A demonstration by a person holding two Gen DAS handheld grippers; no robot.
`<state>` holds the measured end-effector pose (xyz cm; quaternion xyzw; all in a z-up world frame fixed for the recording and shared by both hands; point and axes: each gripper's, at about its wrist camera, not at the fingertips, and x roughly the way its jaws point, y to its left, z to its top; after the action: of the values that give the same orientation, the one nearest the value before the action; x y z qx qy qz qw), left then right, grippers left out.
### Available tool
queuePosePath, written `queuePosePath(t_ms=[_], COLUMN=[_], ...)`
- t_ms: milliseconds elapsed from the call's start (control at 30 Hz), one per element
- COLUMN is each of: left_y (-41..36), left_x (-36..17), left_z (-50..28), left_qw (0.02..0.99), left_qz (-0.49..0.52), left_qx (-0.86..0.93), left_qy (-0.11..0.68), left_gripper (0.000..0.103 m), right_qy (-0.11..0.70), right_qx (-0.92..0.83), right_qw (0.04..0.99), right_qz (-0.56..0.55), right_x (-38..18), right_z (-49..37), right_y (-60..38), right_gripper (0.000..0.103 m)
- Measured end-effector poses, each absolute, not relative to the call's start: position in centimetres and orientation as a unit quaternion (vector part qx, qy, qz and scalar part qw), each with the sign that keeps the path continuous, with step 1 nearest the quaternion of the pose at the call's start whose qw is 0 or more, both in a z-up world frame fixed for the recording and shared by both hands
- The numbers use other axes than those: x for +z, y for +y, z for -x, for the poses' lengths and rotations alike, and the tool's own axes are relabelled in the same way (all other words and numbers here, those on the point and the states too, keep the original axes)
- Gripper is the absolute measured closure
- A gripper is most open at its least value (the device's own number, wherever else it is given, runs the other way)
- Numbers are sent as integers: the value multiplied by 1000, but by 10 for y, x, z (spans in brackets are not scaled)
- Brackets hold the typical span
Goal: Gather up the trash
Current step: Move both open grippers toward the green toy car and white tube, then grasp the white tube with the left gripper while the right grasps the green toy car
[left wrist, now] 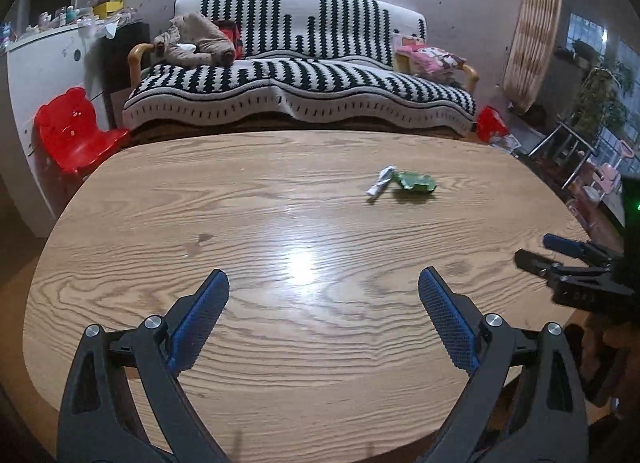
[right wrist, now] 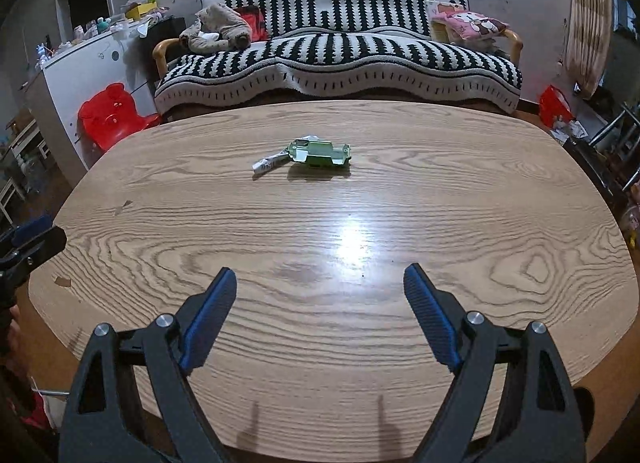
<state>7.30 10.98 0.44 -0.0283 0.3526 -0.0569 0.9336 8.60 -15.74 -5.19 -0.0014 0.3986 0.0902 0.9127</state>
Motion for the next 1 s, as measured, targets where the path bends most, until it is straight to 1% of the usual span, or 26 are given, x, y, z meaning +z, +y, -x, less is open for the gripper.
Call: queuePosePath(t_ms=[200,300,400,467,567,733,833,967,1000], left_y=[102,86,67,52,33,21,13,9,8], left_x=[-16,-28,-45,-59,-72,-92,-98,-100,-100], left_z=[-107,-139,-179,-202,-228,-268,-289,-314,-318], left_qw=[926,920,911,903,895,883,877,869,868], left_qz=[11,-9,-28,-54,-93,-98,-124,-129,-126], left_qx=[-65,-80,-98,-101,-118,-146,-167,-197,-204], left_qy=[372,384,399,414,420,435,434,436,435], left_gripper=[10,10,10,10,10,10,10,10,12], right_qy=[407,419,428,428,433,467,470,462,461], right_qx=[80,91,117,141,172,227,263,294,299], right_qw=[910,904,896,892,882,847,829,821,819], right_qz=[13,9,10,25,76,119,151,162,165], right_x=[-57,-65,-76,-85,-103,-126,-133,-134,-134], right_z=[-110,-134,-166,-188,-224,-283,-307,-329,-335], right_y=[-166,-174,-177,-177,-175,-168,-159,-153,-151], right_gripper=[19,16,15,15,15,15,15,14,14])
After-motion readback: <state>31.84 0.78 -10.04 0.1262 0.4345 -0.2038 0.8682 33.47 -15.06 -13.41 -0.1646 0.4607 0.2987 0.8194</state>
